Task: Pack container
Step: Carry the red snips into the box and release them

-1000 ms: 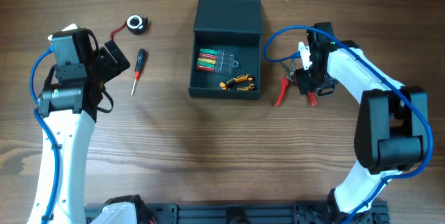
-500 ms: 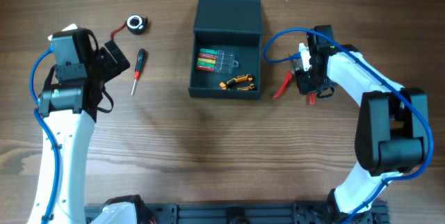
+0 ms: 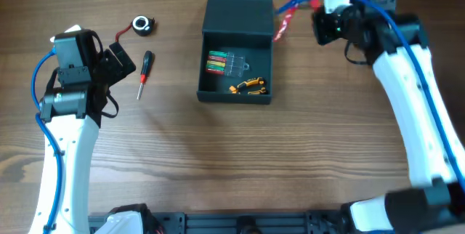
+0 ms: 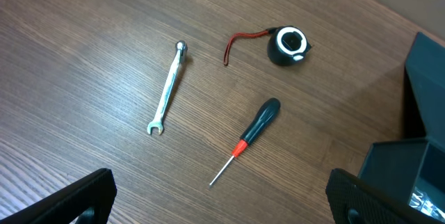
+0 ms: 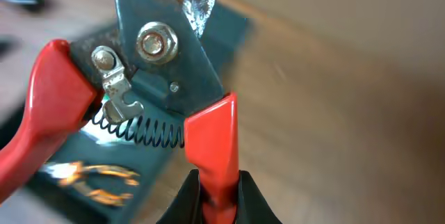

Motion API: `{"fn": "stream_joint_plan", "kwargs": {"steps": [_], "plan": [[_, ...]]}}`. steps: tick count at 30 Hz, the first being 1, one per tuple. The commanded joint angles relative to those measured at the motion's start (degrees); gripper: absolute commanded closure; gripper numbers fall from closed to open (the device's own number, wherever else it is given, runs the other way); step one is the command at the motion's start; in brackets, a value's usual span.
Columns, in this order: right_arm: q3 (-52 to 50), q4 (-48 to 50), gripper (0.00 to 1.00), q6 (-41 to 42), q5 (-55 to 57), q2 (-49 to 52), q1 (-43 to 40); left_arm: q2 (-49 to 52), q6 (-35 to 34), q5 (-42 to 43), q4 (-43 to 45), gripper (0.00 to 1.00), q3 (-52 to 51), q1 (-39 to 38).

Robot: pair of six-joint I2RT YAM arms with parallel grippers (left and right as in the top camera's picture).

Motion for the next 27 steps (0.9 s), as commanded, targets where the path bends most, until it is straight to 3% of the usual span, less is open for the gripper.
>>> {"fn": "stream_joint_plan", "kwargs": {"steps": [1, 6, 9, 16, 20, 27], "plan": [[0.6, -1.9, 0.96, -16.0, -8.9, -1.0, 7.9, 0.3, 0.9, 0.7, 0.2, 0.0, 1.2, 0.3], [0.5, -4.9, 0.96, -39.1, -8.2, 2.3, 15.5, 0.3, 0.9, 0.7, 0.2, 0.0, 1.2, 0.3], [0.5, -4.0, 0.95, -55.6, -5.8, 9.8, 15.9, 0.3, 0.9, 0.7, 0.2, 0.0, 1.2, 0.3], [0.5, -1.1, 0.93, -63.8, -2.1, 21.5, 15.8, 0.3, 0.9, 0.7, 0.2, 0.0, 1.2, 0.3], [0.5, 1.2, 0.91, -63.8, -2.2, 27.0, 15.8, 0.3, 0.9, 0.7, 0.2, 0.0, 1.2, 0.3], [0.5, 4.4, 0.92, -64.0, -2.1, 28.2, 15.8, 0.3, 0.9, 0.7, 0.2, 0.0, 1.2, 0.3]]}}
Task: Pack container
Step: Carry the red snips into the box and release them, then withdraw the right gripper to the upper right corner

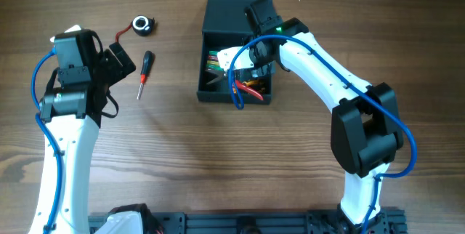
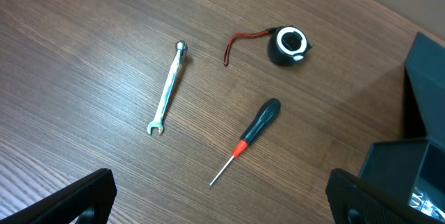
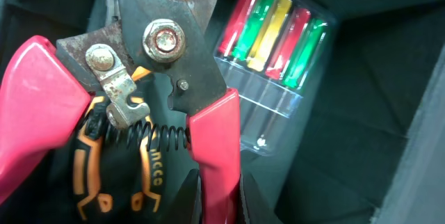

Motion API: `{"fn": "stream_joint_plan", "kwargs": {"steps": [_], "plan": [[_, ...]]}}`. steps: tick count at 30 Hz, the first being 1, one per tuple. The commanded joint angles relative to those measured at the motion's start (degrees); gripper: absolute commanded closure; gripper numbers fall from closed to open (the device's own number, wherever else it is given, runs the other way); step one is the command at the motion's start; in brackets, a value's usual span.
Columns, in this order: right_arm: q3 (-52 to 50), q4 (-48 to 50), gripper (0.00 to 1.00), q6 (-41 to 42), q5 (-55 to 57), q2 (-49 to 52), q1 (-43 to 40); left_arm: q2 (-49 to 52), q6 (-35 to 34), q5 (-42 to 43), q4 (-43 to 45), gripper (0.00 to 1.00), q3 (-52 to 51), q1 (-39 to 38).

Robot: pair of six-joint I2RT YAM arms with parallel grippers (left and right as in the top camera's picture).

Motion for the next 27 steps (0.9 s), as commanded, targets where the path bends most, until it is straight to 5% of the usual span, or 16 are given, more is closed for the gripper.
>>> {"fn": "stream_joint_plan", "kwargs": {"steps": [1, 12, 18, 21, 27], "plan": [[0.1, 3.8, 0.92, -1.6, 0.7, 1.9, -0.2, 0.3, 0.9, 0.7, 0.2, 0.0, 1.2, 0.3], [0.1, 4.9, 0.86, 1.4, -2.4, 1.9, -0.3, 0.3, 0.9, 0.7, 0.2, 0.0, 1.2, 0.3], [0.0, 4.7, 0.69, 7.8, -3.3, 1.9, -0.3, 0.3, 0.9, 0.7, 0.2, 0.0, 1.2, 0.3], [0.1, 4.9, 0.61, 16.3, -3.3, 1.9, -0.2, 0.3, 0.9, 0.7, 0.2, 0.0, 1.2, 0.3], [1.9, 5.1, 0.69, 49.9, 6.8, -2.7, -0.3, 0.3, 0.9, 0.7, 0.2, 0.0, 1.2, 0.3]]}}
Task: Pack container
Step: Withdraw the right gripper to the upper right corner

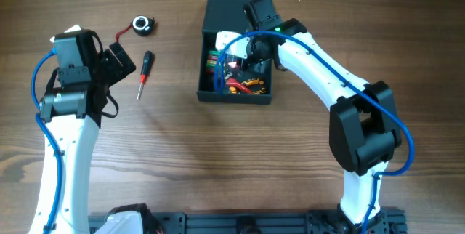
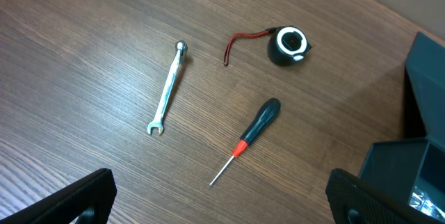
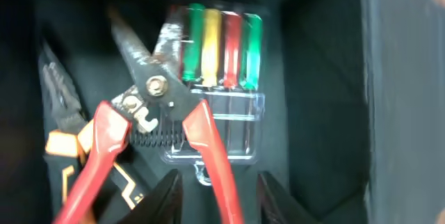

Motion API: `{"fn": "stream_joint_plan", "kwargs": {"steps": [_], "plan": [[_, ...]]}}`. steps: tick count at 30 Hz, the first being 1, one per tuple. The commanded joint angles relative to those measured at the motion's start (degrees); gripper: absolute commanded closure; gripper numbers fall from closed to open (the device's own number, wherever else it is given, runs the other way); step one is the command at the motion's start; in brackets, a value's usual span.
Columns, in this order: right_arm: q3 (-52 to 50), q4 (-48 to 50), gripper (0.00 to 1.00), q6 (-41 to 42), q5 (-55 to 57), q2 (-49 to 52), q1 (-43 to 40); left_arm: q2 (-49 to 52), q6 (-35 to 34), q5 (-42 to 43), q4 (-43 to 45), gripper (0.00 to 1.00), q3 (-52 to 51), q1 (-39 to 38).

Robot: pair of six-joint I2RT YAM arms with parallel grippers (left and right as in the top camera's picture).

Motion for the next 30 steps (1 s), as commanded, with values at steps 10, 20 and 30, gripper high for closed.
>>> {"fn": "stream_joint_plan", "kwargs": {"steps": [10, 20, 30], "plan": [[2.4, -2.0, 0.47, 54.4, 13.1, -26.1, -15.6, 0.3, 0.9, 0.7, 0.2, 0.0, 1.2, 0.3], [2.2, -12.7, 0.0, 66.9, 3.2, -25.9, -37.7, 0.3, -2.8, 10.3, 0.6, 0.0, 1.2, 0.3], [2.2, -15.3, 0.0, 66.8, 3.2, -25.9, -38.2, 22.3, 2.5, 7.3, -27.8, 0.01, 35.5, 0.3]]}}
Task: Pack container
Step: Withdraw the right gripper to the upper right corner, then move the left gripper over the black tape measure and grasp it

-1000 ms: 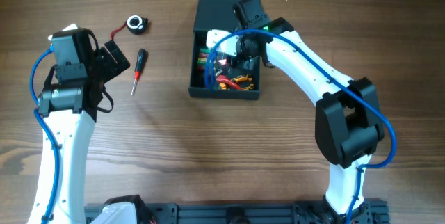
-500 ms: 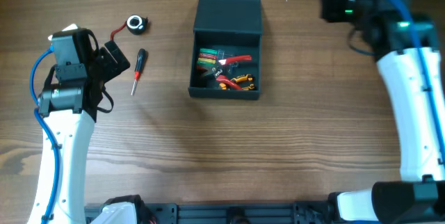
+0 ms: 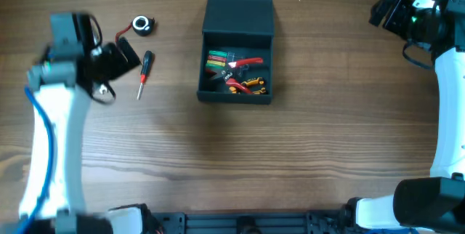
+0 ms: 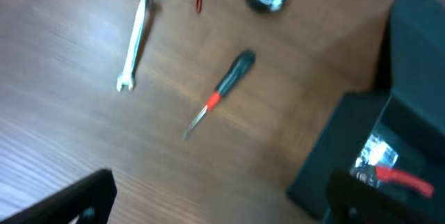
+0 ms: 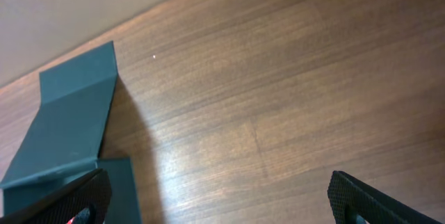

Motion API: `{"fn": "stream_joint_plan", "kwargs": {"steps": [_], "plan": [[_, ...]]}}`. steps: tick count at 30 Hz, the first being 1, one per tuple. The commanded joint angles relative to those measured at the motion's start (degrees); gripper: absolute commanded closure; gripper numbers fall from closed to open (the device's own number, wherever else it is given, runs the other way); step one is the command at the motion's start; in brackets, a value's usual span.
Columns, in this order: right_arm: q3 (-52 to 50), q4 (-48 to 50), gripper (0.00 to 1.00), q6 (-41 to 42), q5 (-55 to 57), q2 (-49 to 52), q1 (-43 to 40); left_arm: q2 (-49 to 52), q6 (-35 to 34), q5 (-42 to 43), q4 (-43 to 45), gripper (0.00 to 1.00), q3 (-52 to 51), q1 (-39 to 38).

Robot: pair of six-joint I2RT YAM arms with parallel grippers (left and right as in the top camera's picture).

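Observation:
The dark box [image 3: 234,97] stands open at the table's middle back, its lid [image 3: 240,5] folded away. In it lie red-handled cutters [image 3: 245,63], a pack of coloured bits [image 3: 216,61] and orange pliers [image 3: 251,85]. A black-and-red screwdriver [image 3: 144,73] and a small tape measure [image 3: 142,23] lie left of the box. The wrench [image 4: 134,36] shows only in the left wrist view. My left gripper [image 3: 122,65] hangs open beside the screwdriver, holding nothing. My right gripper [image 3: 383,10] is open and empty at the far back right.
In the left wrist view the screwdriver [image 4: 221,92] lies between the wrench and the box corner [image 4: 341,154], and that view is blurred. The right wrist view holds bare wooden table [image 5: 292,113] and the box lid [image 5: 69,123].
My right gripper was open inside the box over the red cutters; now it is up at the far back right, empty. The cutters stay in the box. My left arm has shifted toward the box.
First my right gripper held the red cutters beside the box's back right corner. Then it held them inside the box over the pliers. Then it stood open above them there. Now it is away at the right, and my left arm, still until then, has moved.

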Motion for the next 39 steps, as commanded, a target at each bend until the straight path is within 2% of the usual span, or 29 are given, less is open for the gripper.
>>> {"fn": "stream_joint_plan", "kwargs": {"steps": [1, 3, 7, 10, 13, 16, 19, 22, 23, 24, 27, 31, 37, 39], "plan": [[-0.2, -0.1, 0.0, 1.0, -0.9, 0.9, 0.0, 13.7, 3.8, -1.7, -9.4, 0.0, 21.0, 0.3], [-0.2, -0.5, 0.0, 1.0, -0.9, 0.9, 0.0, 21.9, 4.1, -1.7, -12.9, 0.0, 32.4, 0.3], [-0.2, -0.9, 0.0, 1.0, -0.9, 0.9, 0.0, 32.8, 8.9, -1.7, -14.7, 0.01, 43.9, 0.3], [-0.2, -1.4, 0.0, 1.0, -0.9, 0.9, 0.0, 38.6, 12.8, -2.0, -13.7, 0.01, 45.0, 0.3], [-0.2, -2.2, 0.0, 1.0, -0.9, 0.9, 0.0, 41.8, 12.8, -3.3, -9.8, 0.0, 45.0, 0.3], [-0.2, -2.2, 0.0, 1.0, -0.9, 0.9, 0.0, 41.8, 13.5, 0.9, -4.9, 0.0, 45.0, 0.0], [-0.2, -2.2, 0.0, 1.0, -0.9, 0.9, 0.0, 42.1, 22.6, 1.2, -0.6, 0.0, 45.0, -1.3], [-0.2, -2.2, 0.0, 1.0, -0.9, 0.9, 0.0, 43.0, 35.3, 1.1, 0.8, 0.0, 45.0, -3.7], [-0.2, -2.2, 0.0, 1.0, -0.9, 0.9, 0.0, 44.3, 41.4, 0.4, 0.8, 0.01, 45.0, -5.4], [-0.2, -2.2, 0.0, 1.0, -0.9, 0.9, 0.0, 45.4, 42.7, -1.3, 0.8, 0.01, 45.0, -6.5], [-0.2, -2.2, 0.0, 1.0, -0.9, 0.9, 0.0, 48.5, 42.2, -4.9, 1.2, 0.01, 45.0, -8.2], [-0.2, -2.2, 0.0, 1.0, -0.9, 0.9, 0.0, 52.9, 35.1, -6.0, 1.9, 0.01, 45.0, -8.9], [-0.2, -2.2, 0.0, 1.0, -0.9, 0.9, 0.0, 53.8, 35.0, -6.0, 3.6, 0.02, 45.0, -6.9], [-0.2, -2.2, 0.0, 1.0, -0.9, 0.9, 0.0, 54.1, 33.0, -5.9, 3.8, 0.0, 45.0, -5.7]]}}
